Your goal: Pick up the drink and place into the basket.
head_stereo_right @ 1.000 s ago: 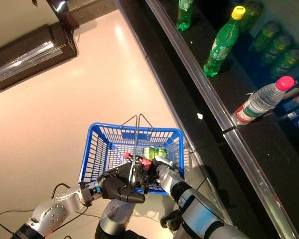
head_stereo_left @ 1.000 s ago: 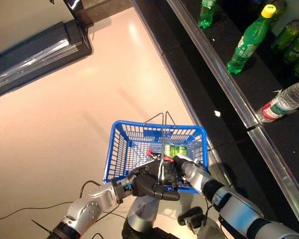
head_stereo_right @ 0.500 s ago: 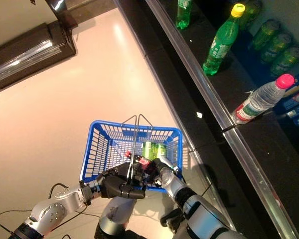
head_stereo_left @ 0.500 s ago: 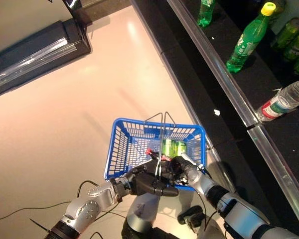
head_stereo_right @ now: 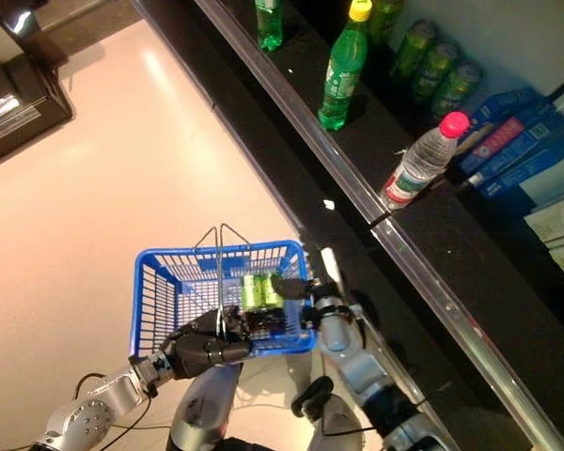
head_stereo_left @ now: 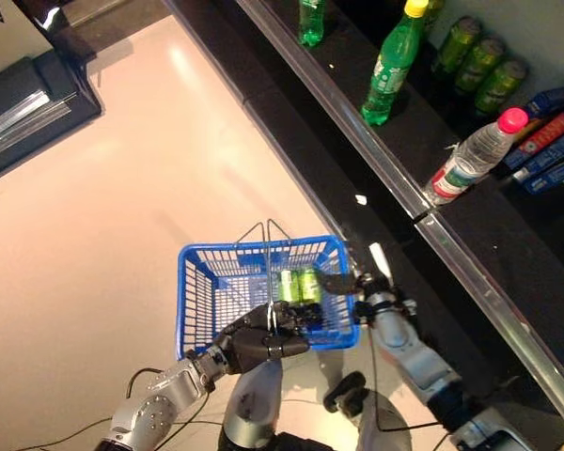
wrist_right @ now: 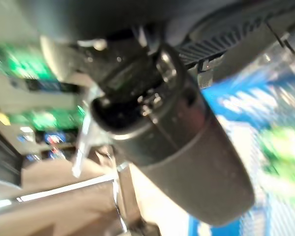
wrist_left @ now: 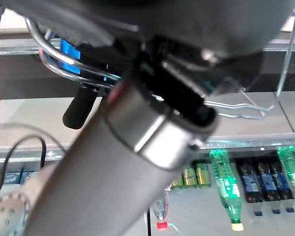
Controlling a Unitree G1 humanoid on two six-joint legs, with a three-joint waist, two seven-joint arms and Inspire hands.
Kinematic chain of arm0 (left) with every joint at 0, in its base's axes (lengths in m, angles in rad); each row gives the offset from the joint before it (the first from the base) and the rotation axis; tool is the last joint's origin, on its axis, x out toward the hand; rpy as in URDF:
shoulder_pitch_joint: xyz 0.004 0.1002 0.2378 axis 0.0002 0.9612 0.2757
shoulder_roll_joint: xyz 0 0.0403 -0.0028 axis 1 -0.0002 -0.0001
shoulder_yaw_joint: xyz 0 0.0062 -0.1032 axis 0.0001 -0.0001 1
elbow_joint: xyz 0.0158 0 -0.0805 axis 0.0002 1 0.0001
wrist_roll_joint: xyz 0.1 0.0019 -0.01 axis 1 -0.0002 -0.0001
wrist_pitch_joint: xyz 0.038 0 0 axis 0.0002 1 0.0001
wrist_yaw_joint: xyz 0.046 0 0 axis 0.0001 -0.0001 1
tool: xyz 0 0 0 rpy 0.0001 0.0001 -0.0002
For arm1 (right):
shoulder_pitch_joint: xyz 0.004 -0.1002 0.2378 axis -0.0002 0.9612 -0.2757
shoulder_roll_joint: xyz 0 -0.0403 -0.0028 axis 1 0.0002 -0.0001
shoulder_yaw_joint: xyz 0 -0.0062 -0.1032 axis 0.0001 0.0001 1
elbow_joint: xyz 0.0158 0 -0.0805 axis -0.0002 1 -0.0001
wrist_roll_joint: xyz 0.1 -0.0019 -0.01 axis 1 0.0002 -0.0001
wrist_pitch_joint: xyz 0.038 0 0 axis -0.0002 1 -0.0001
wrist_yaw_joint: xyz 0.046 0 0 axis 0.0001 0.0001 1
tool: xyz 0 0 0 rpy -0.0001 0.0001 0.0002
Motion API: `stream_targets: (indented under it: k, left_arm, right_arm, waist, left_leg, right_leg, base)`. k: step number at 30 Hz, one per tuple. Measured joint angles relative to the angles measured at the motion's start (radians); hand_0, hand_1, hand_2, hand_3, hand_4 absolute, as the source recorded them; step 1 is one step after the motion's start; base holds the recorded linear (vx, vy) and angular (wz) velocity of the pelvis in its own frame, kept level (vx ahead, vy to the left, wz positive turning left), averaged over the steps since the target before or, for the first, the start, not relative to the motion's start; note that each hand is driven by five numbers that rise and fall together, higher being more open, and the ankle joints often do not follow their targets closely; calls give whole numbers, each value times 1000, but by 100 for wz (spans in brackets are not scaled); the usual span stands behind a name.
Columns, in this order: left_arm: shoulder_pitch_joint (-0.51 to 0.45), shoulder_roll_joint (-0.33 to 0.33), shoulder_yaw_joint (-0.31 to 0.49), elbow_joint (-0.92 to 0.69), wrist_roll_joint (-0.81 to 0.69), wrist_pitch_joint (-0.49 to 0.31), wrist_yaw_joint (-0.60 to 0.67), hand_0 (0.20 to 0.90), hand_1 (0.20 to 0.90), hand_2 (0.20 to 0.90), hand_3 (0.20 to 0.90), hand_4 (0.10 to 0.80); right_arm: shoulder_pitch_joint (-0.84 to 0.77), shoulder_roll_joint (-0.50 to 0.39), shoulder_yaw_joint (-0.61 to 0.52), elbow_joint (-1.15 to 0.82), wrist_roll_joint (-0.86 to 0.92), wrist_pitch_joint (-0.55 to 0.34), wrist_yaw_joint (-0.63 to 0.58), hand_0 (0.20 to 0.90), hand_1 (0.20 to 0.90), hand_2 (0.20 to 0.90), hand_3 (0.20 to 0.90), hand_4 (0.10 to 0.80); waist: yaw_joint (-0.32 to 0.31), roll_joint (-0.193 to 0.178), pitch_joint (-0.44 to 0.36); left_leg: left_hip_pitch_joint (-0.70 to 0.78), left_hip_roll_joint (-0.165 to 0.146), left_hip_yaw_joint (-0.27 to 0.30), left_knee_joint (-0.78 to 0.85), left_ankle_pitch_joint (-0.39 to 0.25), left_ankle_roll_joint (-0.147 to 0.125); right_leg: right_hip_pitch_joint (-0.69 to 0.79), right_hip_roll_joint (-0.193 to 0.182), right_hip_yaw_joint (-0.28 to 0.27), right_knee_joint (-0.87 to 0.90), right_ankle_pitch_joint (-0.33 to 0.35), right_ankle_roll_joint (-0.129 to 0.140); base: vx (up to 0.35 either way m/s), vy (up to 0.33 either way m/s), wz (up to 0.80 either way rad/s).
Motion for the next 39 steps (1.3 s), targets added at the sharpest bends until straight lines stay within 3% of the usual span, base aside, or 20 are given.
stream_targets:
  k: [5,10,16,19,23,27,32,39]
  left_arm:
    - [39,-14,32,42,0,-63,11,300,300,300,200,100]
    - [72,-18,62,98,0,-117,51,300,300,300,200,100]
    - [95,-27,78,185,67,-184,124,300,300,300,200,100]
    - [111,-76,114,306,136,-220,189,300,300,300,200,100]
    - [132,-155,147,476,161,-256,318,300,300,300,200,100]
    - [96,-289,263,759,161,-325,430,300,300,300,200,100]
    - [54,-347,301,931,162,-373,512,300,300,300,200,100]
    - [65,-386,355,1073,152,-414,555,300,300,300,200,100]
  right_arm:
    - [114,-49,-87,-145,58,-50,73,900,900,900,900,800]
    - [208,-55,-102,-244,273,-134,242,900,900,900,900,800]
    - [258,-46,-113,-251,275,-152,244,900,900,900,900,800]
    - [318,8,-143,-192,319,-152,257,900,900,900,900,800]
    - [398,38,-153,-17,382,-133,288,900,900,900,900,800]
    - [401,139,-157,303,460,-107,310,900,900,900,900,800]
    - [363,242,-145,637,470,-82,330,900,900,900,900,800]
    - [302,249,-241,996,405,-73,370,900,900,900,900,800]
  waist:
    - [-40,-5,1]
    - [-79,-19,-1]
    - [-100,-41,-15]
    - [-133,-65,-62]
    - [-170,-82,-161]
    - [-189,-78,-254]
    - [-186,-65,-305]
    - [-179,-31,-351]
  left_leg:
    - [27,14,44,-3,-4,7]
    - [62,30,78,-5,-13,11]
    - [106,42,111,-24,-19,16]
    - [140,45,135,-57,-20,17]
    - [176,48,154,-99,-13,14]
    - [209,64,182,-146,-8,11]
    - [233,73,189,-182,2,6]
    - [255,71,246,-197,10,21]
  right_leg:
    - [20,15,22,-24,17,0]
    - [54,29,34,-53,25,-1]
    - [77,39,61,-74,36,-1]
    - [97,45,77,-95,44,4]
    - [123,69,163,-167,61,19]
    - [155,93,176,-242,88,19]
    - [193,110,170,-301,109,20]
    - [282,114,109,-370,123,32]
  base:
    - [77,14,-16]
    - [79,0,-9]
    - [75,19,-15]
    - [39,17,-20]
    - [0,7,-7]
    - [-7,-13,-16]
    - [50,-14,-1]
    - [78,100,27]
